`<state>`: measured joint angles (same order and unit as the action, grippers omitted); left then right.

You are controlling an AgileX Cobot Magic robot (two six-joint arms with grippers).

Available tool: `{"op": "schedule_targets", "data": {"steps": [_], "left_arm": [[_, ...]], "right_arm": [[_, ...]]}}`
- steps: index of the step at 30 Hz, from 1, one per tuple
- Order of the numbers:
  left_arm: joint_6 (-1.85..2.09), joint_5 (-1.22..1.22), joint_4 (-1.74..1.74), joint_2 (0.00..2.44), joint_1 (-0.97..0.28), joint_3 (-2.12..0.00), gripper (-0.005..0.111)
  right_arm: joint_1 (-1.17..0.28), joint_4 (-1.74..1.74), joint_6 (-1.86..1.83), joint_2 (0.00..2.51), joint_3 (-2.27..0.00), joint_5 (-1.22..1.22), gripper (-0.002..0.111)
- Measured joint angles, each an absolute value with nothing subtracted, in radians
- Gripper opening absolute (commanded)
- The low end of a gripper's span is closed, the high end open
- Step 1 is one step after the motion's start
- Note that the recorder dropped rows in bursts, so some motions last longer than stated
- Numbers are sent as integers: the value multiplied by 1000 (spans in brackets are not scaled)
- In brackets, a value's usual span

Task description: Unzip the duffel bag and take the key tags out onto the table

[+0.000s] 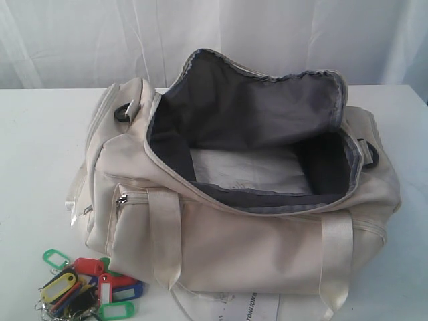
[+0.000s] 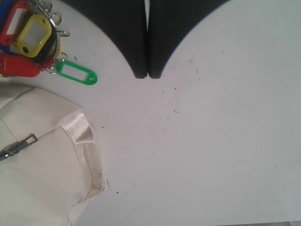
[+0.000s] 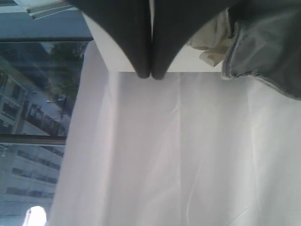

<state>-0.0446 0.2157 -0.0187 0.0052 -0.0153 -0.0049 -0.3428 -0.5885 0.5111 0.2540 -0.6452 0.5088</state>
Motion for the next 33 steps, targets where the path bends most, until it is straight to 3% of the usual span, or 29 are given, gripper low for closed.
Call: {"op": "schedule_targets", "data": {"steps": [8,14,26,33], "left_arm": [[-45,214,-19,5,-15,-5,0],[-45,214,-19,5,-15,-5,0],[-45,214,-19,5,-15,-5,0],[-45,214,-19,5,-15,-5,0]], "right_arm": [[-311,-587,511,182,-621,500,0],[-311,-533,511,163,-435,368,0],[-311,6,511,8,-15,360,0],[-295,51,511,6,-4,347,0]]}}
